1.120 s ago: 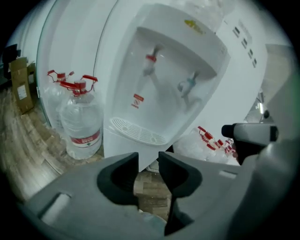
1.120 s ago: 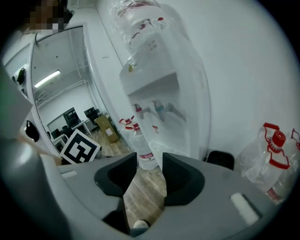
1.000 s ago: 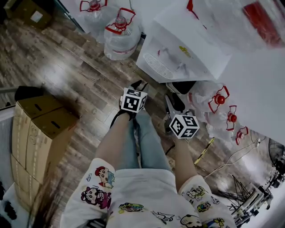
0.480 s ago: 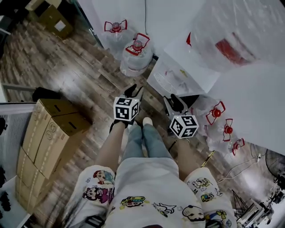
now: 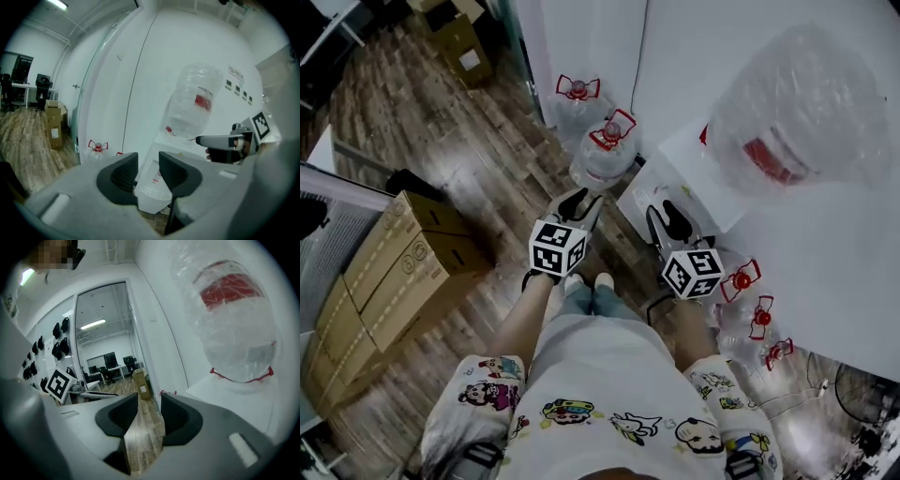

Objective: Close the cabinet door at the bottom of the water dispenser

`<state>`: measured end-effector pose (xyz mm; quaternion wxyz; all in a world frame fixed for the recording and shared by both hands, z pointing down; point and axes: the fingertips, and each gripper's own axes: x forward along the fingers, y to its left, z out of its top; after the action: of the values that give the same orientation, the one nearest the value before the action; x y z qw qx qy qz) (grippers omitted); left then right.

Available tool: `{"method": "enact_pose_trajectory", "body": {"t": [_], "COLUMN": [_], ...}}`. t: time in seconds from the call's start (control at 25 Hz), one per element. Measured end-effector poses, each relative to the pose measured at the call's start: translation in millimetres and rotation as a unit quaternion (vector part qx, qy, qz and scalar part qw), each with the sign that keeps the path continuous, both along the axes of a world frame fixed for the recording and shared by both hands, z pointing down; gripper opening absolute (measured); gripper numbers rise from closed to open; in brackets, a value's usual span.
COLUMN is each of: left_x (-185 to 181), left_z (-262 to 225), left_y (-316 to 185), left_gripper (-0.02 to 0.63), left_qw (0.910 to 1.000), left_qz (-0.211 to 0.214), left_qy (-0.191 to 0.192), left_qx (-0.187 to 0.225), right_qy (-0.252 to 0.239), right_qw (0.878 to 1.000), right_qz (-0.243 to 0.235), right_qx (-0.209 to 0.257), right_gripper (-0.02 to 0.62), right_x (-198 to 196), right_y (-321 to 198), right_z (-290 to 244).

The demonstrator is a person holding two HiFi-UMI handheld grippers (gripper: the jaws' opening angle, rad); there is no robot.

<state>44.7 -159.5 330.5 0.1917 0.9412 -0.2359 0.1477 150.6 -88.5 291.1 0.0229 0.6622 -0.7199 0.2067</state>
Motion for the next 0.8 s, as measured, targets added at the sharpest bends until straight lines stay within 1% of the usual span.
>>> {"method": "enact_pose_trajectory", "body": {"t": [0.16, 0.32, 0.52, 0.68, 0.8], "left_x": [-14.2, -27.9, -47.5, -62.2, -72.4], "left_z": [-44.6, -78.2, -105.9, -118.3, -122.2], "left_y": [-6.2, 1.0, 20.9, 35.7, 41.8], "left_gripper": [0.133, 0.133, 0.109, 0.069, 0.037], "left_qw": [0.9989, 0.9963, 0.9927, 0.9887, 0.986], "left_qz": [-0.017, -0.038, -0.066, -0.096, -0.119], "left_qy": [0.017, 0.027, 0.046, 0.053, 0.057], "left_qx": [0.041, 0.072, 0.09, 0.102, 0.102], "right_qy": [0.02, 0.03, 0.033, 0.024, 0.012], "right_qw": [0.999, 0.995, 0.99, 0.989, 0.987], "right_qz": [-0.037, -0.068, -0.097, -0.111, -0.123], "right_qx": [0.032, 0.062, 0.094, 0.099, 0.099], "right_gripper": [0.141, 0.124, 0.083, 0.054, 0.032], "right_x": [-3.7, -5.0, -11.2, -14.6, -18.8], "right_y": [-11.8, -12.8, -12.5, -7.8, -3.0], "right_z": [-38.3, -67.6, -90.6, -90.2, -87.2]}}
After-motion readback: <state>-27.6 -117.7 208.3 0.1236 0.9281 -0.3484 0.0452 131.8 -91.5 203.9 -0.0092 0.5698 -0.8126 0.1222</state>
